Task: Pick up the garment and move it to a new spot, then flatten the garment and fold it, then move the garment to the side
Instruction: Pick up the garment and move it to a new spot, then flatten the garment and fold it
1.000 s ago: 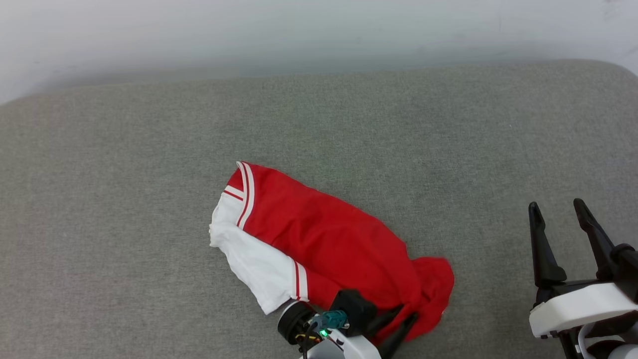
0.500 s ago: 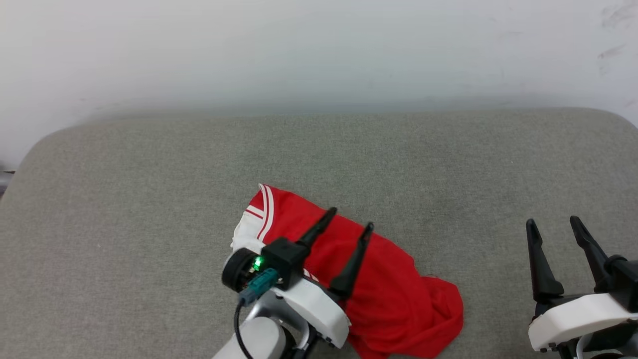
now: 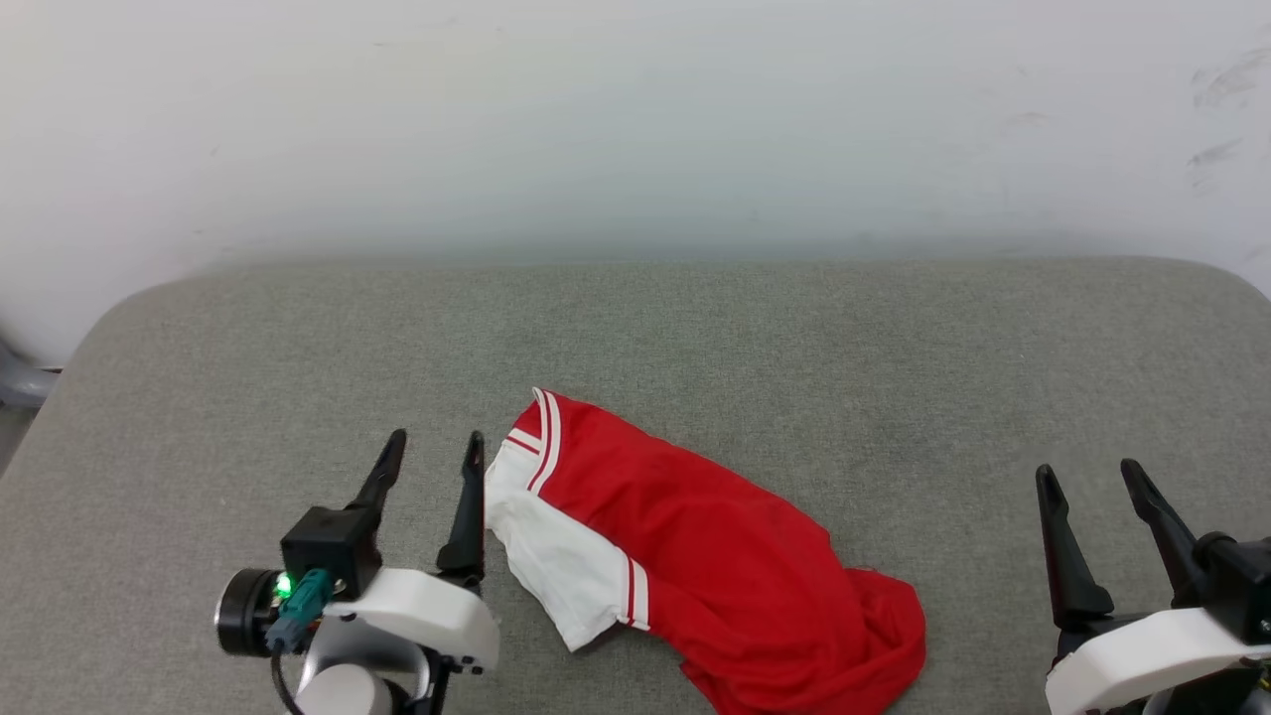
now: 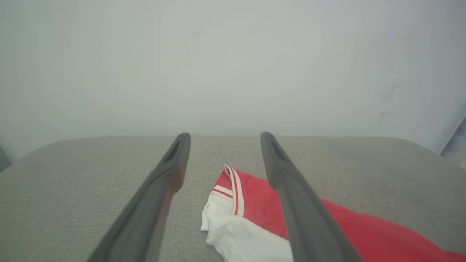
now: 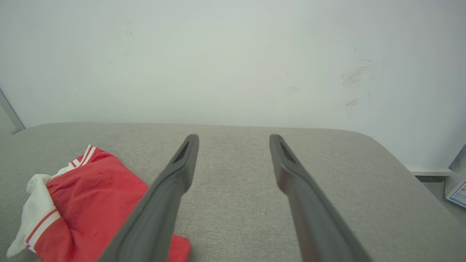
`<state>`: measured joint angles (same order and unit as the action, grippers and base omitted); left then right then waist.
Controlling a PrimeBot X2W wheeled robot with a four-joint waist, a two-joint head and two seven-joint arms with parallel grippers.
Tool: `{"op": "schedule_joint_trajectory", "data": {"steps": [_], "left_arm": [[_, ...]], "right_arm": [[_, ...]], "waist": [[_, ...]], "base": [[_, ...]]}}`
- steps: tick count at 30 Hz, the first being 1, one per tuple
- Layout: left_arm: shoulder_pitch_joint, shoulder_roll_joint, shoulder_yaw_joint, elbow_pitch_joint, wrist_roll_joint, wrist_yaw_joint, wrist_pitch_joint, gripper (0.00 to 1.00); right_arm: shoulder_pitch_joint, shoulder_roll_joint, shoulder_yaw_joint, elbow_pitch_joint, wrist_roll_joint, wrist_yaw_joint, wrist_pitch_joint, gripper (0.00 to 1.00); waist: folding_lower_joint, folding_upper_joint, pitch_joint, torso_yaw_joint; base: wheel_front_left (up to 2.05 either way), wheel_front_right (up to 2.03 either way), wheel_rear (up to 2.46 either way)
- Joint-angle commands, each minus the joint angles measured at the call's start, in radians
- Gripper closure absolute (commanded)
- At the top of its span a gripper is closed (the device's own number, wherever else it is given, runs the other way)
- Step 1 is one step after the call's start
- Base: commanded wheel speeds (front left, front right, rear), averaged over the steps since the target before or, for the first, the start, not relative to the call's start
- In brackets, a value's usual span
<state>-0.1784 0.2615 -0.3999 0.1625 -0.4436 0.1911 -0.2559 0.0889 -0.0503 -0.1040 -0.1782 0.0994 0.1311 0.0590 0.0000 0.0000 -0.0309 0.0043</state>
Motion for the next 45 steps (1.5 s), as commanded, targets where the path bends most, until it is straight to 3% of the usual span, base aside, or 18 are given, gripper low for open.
{"op": "schedule_joint_trajectory", "data": {"steps": [1, 9, 18, 28, 35, 45], "left_arm": [[0.018, 0.01, 0.011, -0.004, -0.001, 0.007, -0.005, 0.0], [0.095, 0.065, 0.054, -0.026, -0.006, 0.029, -0.007, 0.0], [0.087, 0.068, 0.039, -0.047, -0.005, 0.021, 0.001, 0.0], [0.043, 0.049, 0.013, -0.076, -0.001, 0.0, -0.002, 0.0], [-0.007, 0.02, 0.006, -0.112, 0.014, -0.014, -0.008, 0.0], [-0.055, -0.027, 0.001, -0.111, 0.034, -0.046, -0.011, 0.0]], "right_arm": [[0.016, 0.0, 0.002, 0.003, 0.012, -0.001, -0.002, 0.0], [0.029, 0.0, 0.006, 0.013, 0.03, -0.001, -0.011, 0.0], [0.034, 0.0, -0.016, 0.06, 0.081, -0.001, 0.028, 0.0], [-0.124, -0.01, 0.012, 0.264, 0.115, -0.001, 0.297, 0.0], [-0.311, -0.106, 0.122, 0.377, 0.16, -0.001, 0.504, 0.0], [-0.484, -0.203, 0.292, 0.55, 0.253, -0.001, 0.679, 0.0]], "waist": [[0.0, 0.0, -0.003, 0.0], [0.0, 0.0, -0.018, -0.004], [0.0, 0.0, -0.019, 0.024], [0.0, 0.0, 0.03, 0.124], [0.0, 0.0, 0.113, 0.211], [0.0, 0.0, 0.2, 0.298]], "base": [[0.0, 0.0, 0.0], [0.0, 0.0, 0.0], [0.0, 0.0, 0.0], [0.0, 0.0, 0.0], [0.0, 0.0, 0.0], [0.0, 0.0, 0.0]]}}
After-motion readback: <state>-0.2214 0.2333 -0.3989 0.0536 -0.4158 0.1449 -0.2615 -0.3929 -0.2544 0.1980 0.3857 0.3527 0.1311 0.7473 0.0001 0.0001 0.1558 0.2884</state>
